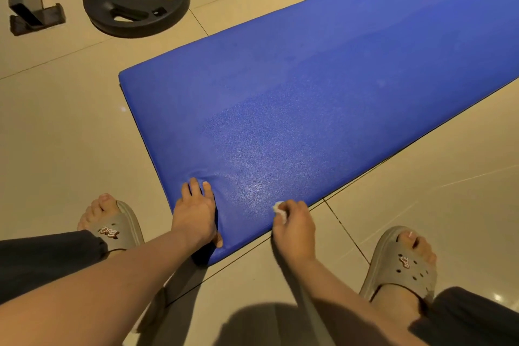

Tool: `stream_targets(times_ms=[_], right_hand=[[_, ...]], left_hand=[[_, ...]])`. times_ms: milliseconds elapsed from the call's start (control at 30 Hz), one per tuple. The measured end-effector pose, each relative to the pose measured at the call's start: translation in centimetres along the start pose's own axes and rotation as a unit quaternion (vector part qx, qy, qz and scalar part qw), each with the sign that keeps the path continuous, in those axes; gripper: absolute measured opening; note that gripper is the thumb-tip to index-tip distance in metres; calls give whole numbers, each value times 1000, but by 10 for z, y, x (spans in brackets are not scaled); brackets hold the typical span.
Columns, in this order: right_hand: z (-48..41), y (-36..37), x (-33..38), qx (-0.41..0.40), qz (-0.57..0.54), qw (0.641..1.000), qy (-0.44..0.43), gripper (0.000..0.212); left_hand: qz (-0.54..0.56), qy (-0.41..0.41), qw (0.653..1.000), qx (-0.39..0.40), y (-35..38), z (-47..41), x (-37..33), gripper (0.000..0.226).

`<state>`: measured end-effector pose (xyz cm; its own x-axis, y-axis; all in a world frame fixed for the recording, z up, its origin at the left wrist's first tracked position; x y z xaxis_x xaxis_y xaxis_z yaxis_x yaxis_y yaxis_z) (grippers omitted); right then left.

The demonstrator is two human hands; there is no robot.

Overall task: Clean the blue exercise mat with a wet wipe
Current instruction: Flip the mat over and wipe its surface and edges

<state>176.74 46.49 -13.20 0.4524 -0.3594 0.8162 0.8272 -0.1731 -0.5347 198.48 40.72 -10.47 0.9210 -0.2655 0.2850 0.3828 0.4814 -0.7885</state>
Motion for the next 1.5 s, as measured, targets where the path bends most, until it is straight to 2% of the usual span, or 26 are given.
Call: stream_targets(times_ms=[100, 167, 233, 300, 433, 500, 600, 667, 767, 833, 900, 1067, 1133, 1267, 1333, 1400, 1500], right_hand=[[-3, 1, 1, 33, 11, 999, -24, 5], [-30, -23, -7, -29, 2, 1000, -2, 4], [-57, -52, -20, -94, -23, 994, 58, 5], [-63, -58, -25, -95, -6, 993, 69, 8], [-12, -13, -6, -30, 0, 999, 17, 7], [18, 20, 9, 56, 6, 998, -27, 5], [38, 47, 28, 159, 104, 973, -129, 8], [19, 39, 28, 136, 125, 972, -142, 6], [-36, -3, 15, 20, 103, 993, -58, 4], [-59, -26, 5, -32, 104, 994, -16, 8], [-56, -19, 9, -22, 110, 993, -23, 8], [-45, 37, 35, 150, 139, 969, -136, 11], [-75, 31, 40, 121, 160, 971, -130, 11], [-127, 14, 41, 3, 152, 988, -26, 13], [-110, 39, 54, 39, 153, 986, -51, 14], [-65, 70, 65, 131, 150, 974, -103, 15], [3, 87, 68, 263, 179, 932, -177, 15]], left_hand=[[0, 0, 1000, -3, 0, 0, 0, 147], [2, 1, 1000, -7, 0, 0, 1, 148], [6, 2, 1000, -8, 0, 0, 2, 149], [6, 2, 1000, -7, 1, 0, 2, 149], [5, 4, 1000, -3, 1, 0, 2, 150], [8, 2, 1000, 5, 0, 0, 2, 152], [16, 0, 1000, 12, 0, -1, 1, 154], [16, -1, 1000, 8, 1, -1, 2, 154], [16, 3, 1000, -4, 2, -1, 4, 153], [16, 3, 1000, -9, 3, 0, 4, 152], [16, 3, 1000, -11, 4, 0, 3, 152], [18, 1, 1000, -16, 5, -1, 3, 149], [22, 3, 1000, -16, 5, -1, 2, 149], [31, 3, 999, -16, 7, -1, 3, 148], [33, 7, 999, -15, 8, 0, 4, 149], [35, 10, 999, -13, 8, 1, 6, 150], [37, 17, 999, -19, 7, 1, 8, 149]])
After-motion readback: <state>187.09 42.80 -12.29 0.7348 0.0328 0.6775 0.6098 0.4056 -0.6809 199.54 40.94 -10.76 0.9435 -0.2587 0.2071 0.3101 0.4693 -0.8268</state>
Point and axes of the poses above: each hand's wrist, its own z-axis away from the middle knuckle, its own y-axis out of the palm, x = y × z, the point moved 5 cm from there along -z, towards the middle knuckle, and after that the axes turned 11 degrees about -z, right-handed, at the moved point
